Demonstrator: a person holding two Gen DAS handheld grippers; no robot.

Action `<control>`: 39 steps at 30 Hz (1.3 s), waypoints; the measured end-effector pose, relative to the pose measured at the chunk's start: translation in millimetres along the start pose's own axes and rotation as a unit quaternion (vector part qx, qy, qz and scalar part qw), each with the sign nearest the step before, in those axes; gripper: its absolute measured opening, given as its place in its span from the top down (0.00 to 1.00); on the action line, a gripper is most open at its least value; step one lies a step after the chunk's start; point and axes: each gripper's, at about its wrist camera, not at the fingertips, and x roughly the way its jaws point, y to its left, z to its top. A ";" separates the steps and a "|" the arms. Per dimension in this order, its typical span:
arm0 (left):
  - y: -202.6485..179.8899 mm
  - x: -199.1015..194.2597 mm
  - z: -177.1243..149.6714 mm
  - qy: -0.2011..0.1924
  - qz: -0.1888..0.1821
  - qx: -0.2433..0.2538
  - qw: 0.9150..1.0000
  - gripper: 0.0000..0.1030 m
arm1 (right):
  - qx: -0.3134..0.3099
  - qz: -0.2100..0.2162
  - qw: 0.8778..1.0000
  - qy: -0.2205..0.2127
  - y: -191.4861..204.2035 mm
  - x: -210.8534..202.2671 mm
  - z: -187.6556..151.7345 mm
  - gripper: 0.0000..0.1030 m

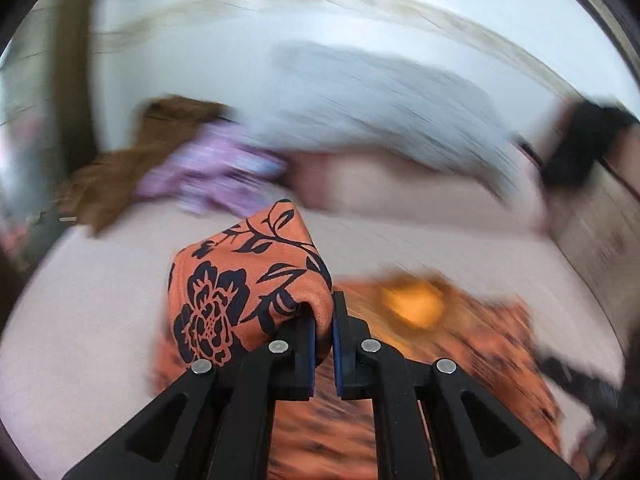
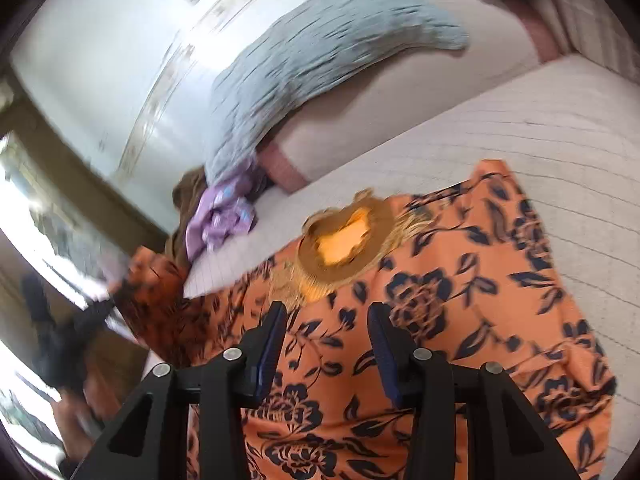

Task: Fold small clothes

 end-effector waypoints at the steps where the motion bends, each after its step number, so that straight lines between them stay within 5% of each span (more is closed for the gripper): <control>1: -22.4 5.3 -7.8 0.028 -0.024 0.021 0.999 0.90 | 0.010 -0.003 1.000 -0.007 -6.0 -4.2 5.5 0.57; 3: -54.6 10.8 -23.9 0.074 -0.059 0.050 0.994 0.80 | 0.027 -0.011 0.999 -0.019 -16.0 -11.7 14.5 0.57; 5: -67.1 4.3 -38.0 0.090 -0.076 0.068 0.991 0.54 | 0.045 -0.023 0.998 -0.028 -26.2 -17.3 23.1 0.54; 7: -58.9 -10.0 -41.8 0.068 -0.055 0.074 0.993 0.39 | 0.063 -0.027 0.997 -0.022 -35.8 -17.1 29.3 0.47; 11: -9.5 -36.7 -35.3 0.008 0.024 0.042 0.999 0.27 | 0.063 -0.025 0.998 0.004 -37.1 -7.6 29.4 0.46; 16: 74.9 -11.5 -32.1 0.012 0.140 -0.037 0.989 0.26 | -0.011 -0.037 0.998 0.046 -5.0 15.0 6.3 0.42; 21: 117.9 28.9 -36.1 0.046 0.180 -0.071 0.980 0.27 | -0.139 -0.042 0.988 0.060 48.0 39.7 -26.0 0.31; 27: 137.9 63.4 -46.0 0.108 0.153 -0.123 0.975 0.28 | -0.344 -0.089 0.932 0.074 109.3 76.7 -89.8 0.27; 29: 138.0 69.0 -53.1 0.131 0.143 -0.128 0.973 0.36 | -0.385 -0.106 0.914 0.077 117.8 88.4 -106.0 0.27; 31: 135.5 75.6 -57.0 0.146 0.155 -0.111 0.971 0.47 | -0.393 -0.125 0.908 0.075 113.7 96.5 -112.4 0.27; 33: 136.9 78.7 -61.5 0.155 0.156 -0.111 0.969 0.55 | -0.366 -0.136 0.917 0.077 99.2 100.8 -107.8 0.29; 36: 137.7 80.2 -65.3 0.159 0.145 -0.119 0.969 0.63 | -0.287 -0.135 0.944 0.088 75.2 99.7 -85.1 0.69; 39: 127.6 81.0 -65.7 0.156 0.155 -0.093 0.971 0.70 | -0.218 -0.118 0.966 0.070 58.1 78.3 -62.3 0.80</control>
